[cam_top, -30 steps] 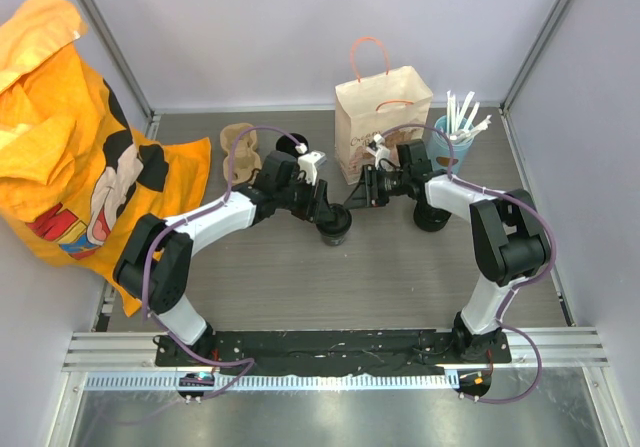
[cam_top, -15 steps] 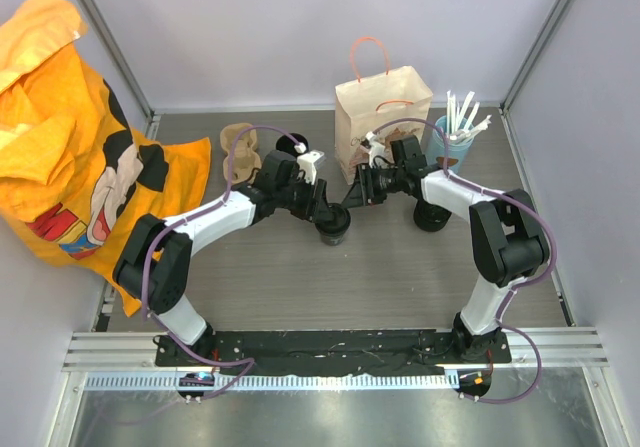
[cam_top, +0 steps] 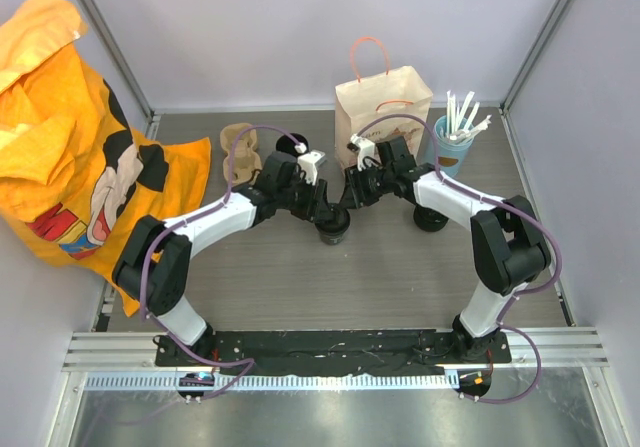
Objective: Pack the takeout coffee
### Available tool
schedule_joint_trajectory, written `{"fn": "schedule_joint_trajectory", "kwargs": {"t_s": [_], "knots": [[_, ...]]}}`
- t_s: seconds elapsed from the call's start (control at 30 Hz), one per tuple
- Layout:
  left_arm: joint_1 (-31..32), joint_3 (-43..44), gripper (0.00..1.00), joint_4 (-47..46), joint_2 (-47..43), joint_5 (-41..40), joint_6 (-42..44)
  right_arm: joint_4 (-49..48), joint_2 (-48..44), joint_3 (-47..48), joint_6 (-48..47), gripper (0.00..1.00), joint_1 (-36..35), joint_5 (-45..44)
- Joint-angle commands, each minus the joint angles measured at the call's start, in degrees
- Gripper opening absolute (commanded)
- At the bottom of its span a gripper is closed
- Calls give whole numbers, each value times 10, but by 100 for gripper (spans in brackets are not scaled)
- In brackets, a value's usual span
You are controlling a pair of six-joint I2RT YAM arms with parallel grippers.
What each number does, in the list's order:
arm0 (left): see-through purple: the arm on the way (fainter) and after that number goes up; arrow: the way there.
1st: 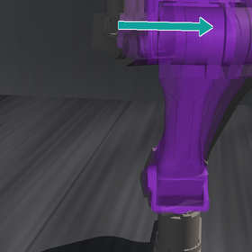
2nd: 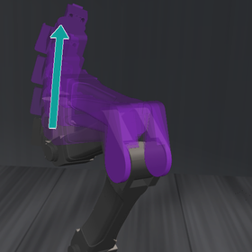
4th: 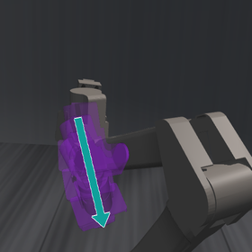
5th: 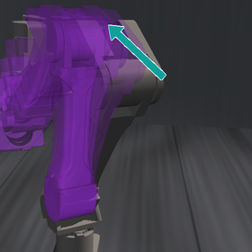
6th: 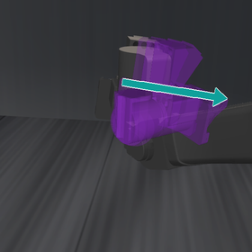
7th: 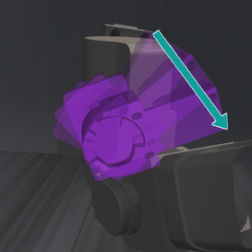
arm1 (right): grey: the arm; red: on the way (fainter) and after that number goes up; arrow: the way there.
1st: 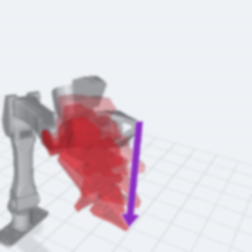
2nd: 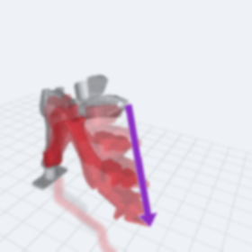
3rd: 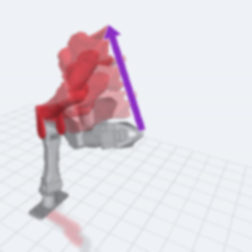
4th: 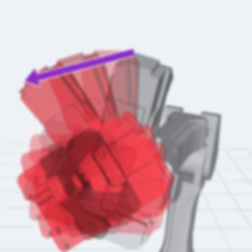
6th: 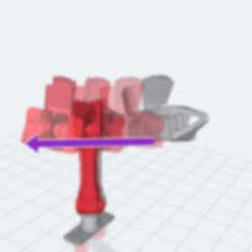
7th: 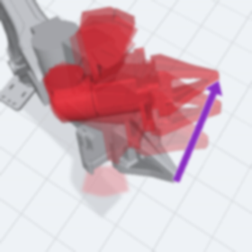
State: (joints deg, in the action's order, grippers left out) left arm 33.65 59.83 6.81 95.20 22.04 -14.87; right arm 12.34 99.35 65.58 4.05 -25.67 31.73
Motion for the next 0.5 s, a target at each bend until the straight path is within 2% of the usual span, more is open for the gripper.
{"fn": "schedule_joint_trajectory", "kwargs": {"t_s": [0.0,0.23,0.33,0.47], "knots": [[24,-53,19,66,54,-103,69,97,35,-10,-22,44,-58,-18],[24,-60,21,60,35,-109,77,126,-10,60,-22,62,-26,18],[22,-54,22,60,32,-113,79,131,-26,68,-21,66,-19,28],[16,-49,30,63,28,-117,80,132,-42,67,-25,70,-3,40]]}}
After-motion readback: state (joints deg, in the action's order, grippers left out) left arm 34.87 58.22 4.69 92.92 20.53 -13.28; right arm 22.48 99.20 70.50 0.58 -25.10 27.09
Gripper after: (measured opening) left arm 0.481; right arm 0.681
